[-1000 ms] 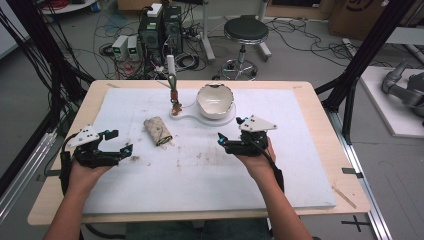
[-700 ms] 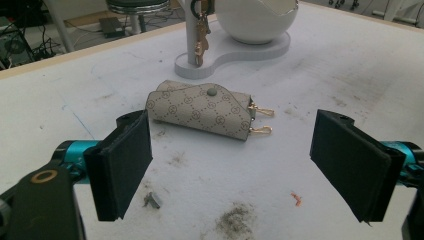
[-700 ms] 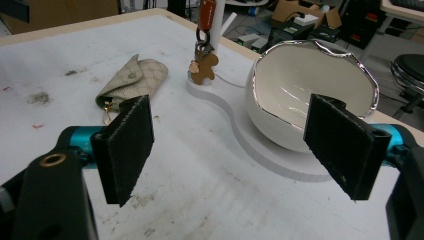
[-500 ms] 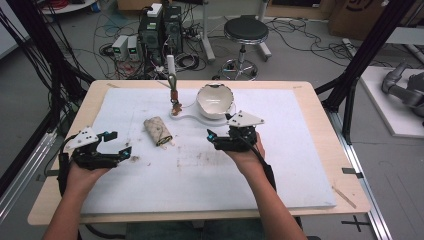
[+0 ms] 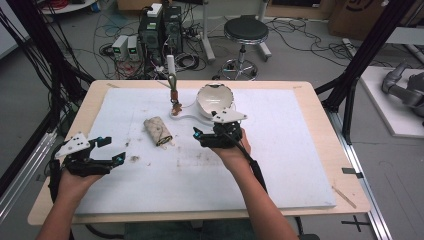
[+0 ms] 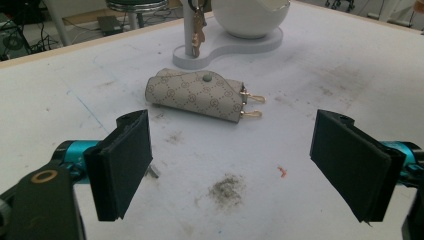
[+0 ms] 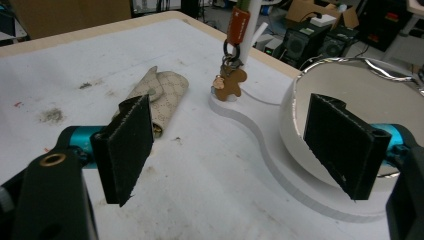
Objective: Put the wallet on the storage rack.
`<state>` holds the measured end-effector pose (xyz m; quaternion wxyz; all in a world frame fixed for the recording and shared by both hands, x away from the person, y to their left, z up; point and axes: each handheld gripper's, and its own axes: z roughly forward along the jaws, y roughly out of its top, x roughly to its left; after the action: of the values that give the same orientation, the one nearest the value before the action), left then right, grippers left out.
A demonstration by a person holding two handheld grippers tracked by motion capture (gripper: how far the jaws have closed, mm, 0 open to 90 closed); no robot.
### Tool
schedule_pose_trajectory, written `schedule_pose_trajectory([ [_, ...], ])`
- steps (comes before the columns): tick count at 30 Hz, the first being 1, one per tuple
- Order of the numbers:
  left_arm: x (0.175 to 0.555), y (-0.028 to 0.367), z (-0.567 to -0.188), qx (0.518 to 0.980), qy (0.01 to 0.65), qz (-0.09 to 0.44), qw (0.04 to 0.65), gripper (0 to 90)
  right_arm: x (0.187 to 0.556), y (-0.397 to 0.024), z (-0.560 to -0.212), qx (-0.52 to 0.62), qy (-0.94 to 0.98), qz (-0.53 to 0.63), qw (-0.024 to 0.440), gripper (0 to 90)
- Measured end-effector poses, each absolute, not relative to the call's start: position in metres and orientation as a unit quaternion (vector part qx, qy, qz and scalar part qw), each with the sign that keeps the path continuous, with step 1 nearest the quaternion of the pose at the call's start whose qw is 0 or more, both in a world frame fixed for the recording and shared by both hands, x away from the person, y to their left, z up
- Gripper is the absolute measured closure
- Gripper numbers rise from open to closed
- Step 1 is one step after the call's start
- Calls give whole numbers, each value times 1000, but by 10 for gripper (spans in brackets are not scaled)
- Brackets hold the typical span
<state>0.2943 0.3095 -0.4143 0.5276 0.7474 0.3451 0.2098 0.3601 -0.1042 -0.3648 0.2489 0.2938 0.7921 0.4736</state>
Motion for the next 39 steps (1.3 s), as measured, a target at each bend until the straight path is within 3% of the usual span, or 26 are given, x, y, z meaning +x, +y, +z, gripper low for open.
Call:
schedule_pose_trajectory([
  [39, 279, 326, -416, 735, 361, 222, 529, 169, 397, -16, -394, 285, 827, 433, 217, 206],
])
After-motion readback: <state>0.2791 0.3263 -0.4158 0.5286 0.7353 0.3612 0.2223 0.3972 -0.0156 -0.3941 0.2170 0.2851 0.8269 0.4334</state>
